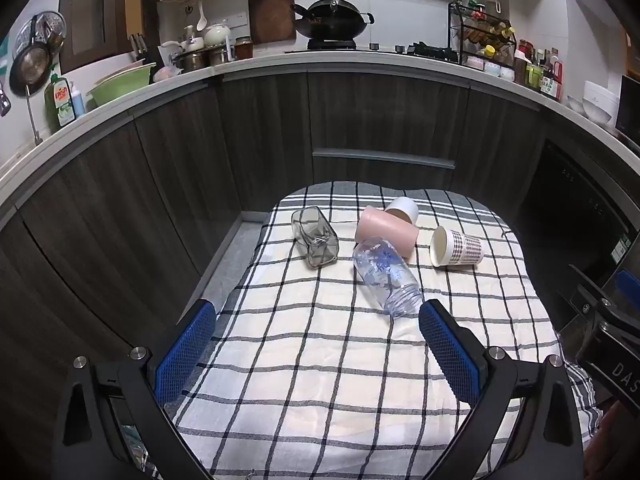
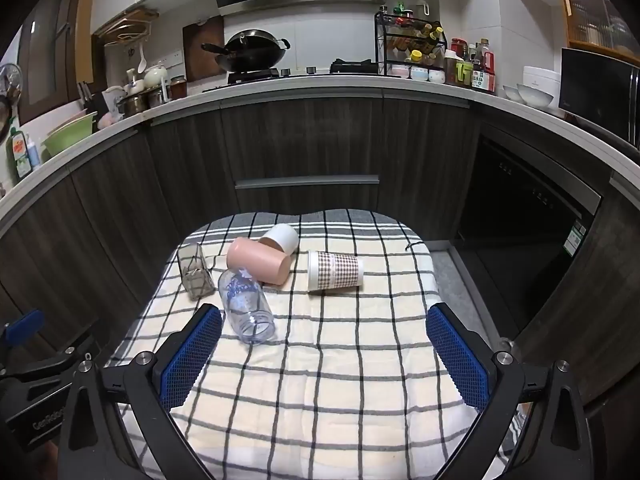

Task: Flip cup upside down

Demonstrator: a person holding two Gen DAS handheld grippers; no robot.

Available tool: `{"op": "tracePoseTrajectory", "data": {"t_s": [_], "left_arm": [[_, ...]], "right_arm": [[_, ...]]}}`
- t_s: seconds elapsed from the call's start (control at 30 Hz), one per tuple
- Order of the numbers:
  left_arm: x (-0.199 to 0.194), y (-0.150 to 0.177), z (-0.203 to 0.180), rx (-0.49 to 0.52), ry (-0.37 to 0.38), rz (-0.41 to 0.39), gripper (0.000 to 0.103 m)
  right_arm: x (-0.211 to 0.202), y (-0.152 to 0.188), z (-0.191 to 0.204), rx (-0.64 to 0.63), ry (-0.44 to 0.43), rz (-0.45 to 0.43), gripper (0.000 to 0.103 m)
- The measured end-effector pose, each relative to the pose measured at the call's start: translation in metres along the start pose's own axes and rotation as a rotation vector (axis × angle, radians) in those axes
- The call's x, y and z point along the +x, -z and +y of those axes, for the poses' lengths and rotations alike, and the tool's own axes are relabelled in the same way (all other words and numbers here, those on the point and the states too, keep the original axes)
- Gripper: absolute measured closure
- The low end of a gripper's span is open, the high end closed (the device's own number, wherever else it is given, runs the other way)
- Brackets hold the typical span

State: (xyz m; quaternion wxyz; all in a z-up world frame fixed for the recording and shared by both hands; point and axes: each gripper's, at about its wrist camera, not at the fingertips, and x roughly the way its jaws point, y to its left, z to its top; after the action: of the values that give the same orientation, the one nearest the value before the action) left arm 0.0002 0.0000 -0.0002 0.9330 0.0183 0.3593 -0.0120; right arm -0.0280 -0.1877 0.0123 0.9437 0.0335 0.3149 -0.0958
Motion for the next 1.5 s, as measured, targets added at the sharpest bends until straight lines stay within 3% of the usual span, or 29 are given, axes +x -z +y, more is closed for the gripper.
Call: {"op": "tracePoseTrajectory", "data": {"t_s": [0.27, 0.47, 1.5], "left_arm": [[0.003, 0.0, 0.002, 0.011, 0.027, 0.005, 0.0], [0.004, 0.003, 0.0, 0.005, -0.008, 0.009, 0.0], [0.001, 0.003, 0.001, 0.004, -0.007, 0.0, 0.0]], "right_arm": [[-0.001, 0.001, 0.0, 0.004, -0.003, -0.007, 0.001], [0.0, 0.001, 0.0, 0.005, -0.005, -0.007, 0.001], [-0.002, 0.002, 0.0, 0.009, -0.006, -0.009, 0.001]]}}
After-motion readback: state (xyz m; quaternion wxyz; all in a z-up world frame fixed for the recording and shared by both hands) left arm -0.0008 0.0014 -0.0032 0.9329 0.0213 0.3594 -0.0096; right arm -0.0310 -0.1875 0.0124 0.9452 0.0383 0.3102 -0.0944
